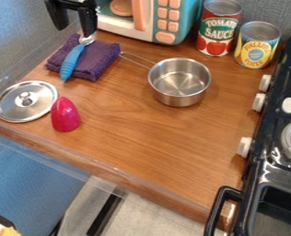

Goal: Put the red object in the silver pot.

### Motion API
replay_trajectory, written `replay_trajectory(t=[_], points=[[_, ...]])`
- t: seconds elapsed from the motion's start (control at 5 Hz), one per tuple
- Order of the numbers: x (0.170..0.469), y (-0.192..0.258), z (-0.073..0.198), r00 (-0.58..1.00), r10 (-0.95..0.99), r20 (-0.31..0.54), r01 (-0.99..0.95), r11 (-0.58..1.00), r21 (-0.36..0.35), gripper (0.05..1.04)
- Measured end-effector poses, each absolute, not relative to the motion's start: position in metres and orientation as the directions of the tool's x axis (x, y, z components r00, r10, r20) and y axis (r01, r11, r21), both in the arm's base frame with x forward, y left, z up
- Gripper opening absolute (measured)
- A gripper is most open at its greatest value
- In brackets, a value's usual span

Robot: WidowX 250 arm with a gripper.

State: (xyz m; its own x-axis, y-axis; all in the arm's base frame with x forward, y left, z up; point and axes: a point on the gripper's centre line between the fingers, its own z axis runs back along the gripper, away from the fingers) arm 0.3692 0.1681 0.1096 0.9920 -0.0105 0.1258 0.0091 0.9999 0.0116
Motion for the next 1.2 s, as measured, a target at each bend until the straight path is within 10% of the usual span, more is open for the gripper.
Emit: replay_trajectory(t=[0.6, 1.2], points=[[0.315, 0.154, 0.083, 0.991, -0.063, 0.119, 0.076, 0.992, -0.101, 1.001], [0.252, 0.124, 0.085, 0.967, -0.187, 0.173, 0.196, 0.980, -0.032, 1.001]])
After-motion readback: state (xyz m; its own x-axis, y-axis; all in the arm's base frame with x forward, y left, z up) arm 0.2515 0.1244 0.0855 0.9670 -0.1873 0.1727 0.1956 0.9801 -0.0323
